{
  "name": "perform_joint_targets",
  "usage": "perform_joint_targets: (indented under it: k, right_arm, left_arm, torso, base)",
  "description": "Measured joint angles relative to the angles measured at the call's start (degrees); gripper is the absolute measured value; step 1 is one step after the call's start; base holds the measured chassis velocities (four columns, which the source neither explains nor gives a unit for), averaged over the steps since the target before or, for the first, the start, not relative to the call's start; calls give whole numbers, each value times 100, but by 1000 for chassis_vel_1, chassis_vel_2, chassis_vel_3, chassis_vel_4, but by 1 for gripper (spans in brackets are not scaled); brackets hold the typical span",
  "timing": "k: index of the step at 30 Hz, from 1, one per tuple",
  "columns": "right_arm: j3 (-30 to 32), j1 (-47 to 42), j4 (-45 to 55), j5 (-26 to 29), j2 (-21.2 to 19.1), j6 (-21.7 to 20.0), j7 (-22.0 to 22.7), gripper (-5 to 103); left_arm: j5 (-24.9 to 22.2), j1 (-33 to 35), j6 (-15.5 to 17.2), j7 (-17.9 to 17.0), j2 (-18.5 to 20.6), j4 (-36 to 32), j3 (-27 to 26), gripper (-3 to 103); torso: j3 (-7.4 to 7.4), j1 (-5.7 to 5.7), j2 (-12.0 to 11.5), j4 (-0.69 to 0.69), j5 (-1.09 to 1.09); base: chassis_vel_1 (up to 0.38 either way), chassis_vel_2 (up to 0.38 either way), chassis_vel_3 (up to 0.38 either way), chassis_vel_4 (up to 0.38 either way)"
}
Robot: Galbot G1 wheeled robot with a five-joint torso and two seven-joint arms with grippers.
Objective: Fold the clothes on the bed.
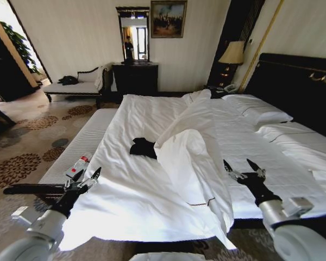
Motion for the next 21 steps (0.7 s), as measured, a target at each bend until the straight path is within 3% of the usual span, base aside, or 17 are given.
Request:
perform_joint_targets:
  k: [2, 7, 8, 11, 13, 21]
  right_arm:
    - [80, 49, 71, 302, -170, -119, 51, 100]
    - [272, 566, 153, 1725, -993, -687, 392, 100]
    - [272, 566, 153, 1725, -993, -687, 392, 100]
    - [53, 1212, -83, 2354, -1792, -929, 505, 100]
    - [-206, 1635, -364, 2467, -2195, -987, 510, 100]
    - [-978, 2537, -1015, 2675, -3155, -1062, 470, 100]
  left_arm:
    - [-26, 0, 3, 1, 0, 21, -2, 98]
    - [-228, 20, 30, 4, 36, 116, -48, 98]
    - [-228, 20, 30, 4, 36, 116, -48, 98]
    - [-343, 102, 59, 6, -23, 166, -140, 98]
    - [-359, 144, 73, 7, -69, 175, -161, 98]
    - [-283, 157, 94, 8, -168, 200, -121, 99]
  torso:
    - [0, 0, 0, 0, -2]
    - [-1, -1, 0, -1, -2]
    - [-1, -1, 0, -1, -2]
    - [0, 0, 0, 0, 0]
    - [0, 1, 0, 0, 0]
    - [0, 1, 0, 0, -2]
  base:
    - [0, 0, 0, 0]
    - [0, 0, 0, 0]
    - [0, 0, 0, 0]
    - [0, 0, 0, 0]
    - [0, 0, 0, 0]
    - [0, 0, 0, 0]
